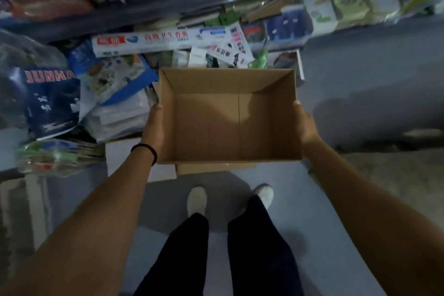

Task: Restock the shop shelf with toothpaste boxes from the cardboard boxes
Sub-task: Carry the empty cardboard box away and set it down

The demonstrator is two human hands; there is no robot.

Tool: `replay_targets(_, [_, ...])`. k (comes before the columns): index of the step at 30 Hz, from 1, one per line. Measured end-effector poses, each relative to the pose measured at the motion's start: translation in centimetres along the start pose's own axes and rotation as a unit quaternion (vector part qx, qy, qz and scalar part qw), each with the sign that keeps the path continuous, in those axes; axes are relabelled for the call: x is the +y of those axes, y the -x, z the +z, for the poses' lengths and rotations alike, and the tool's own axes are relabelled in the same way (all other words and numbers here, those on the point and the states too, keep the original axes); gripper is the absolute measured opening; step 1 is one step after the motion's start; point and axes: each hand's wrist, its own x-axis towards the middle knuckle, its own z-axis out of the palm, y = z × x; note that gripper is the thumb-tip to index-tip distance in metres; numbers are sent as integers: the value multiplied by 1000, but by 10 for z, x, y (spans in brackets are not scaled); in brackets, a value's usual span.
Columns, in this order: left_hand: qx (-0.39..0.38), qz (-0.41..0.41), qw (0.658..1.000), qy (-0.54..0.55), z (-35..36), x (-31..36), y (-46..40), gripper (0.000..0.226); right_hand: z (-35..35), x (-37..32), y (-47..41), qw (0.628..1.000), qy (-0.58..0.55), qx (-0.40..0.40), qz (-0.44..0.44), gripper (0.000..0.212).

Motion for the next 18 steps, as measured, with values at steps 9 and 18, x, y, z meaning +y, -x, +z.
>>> replay_targets(9, [4, -60, 998, 28, -22, -160, -95, 86, 90, 130, -64, 999, -32, 11, 41, 50])
replay_targets(18, [4, -88, 995, 51, -33, -255, -178, 89, 136, 186, -125, 998, -55, -15, 9, 45])
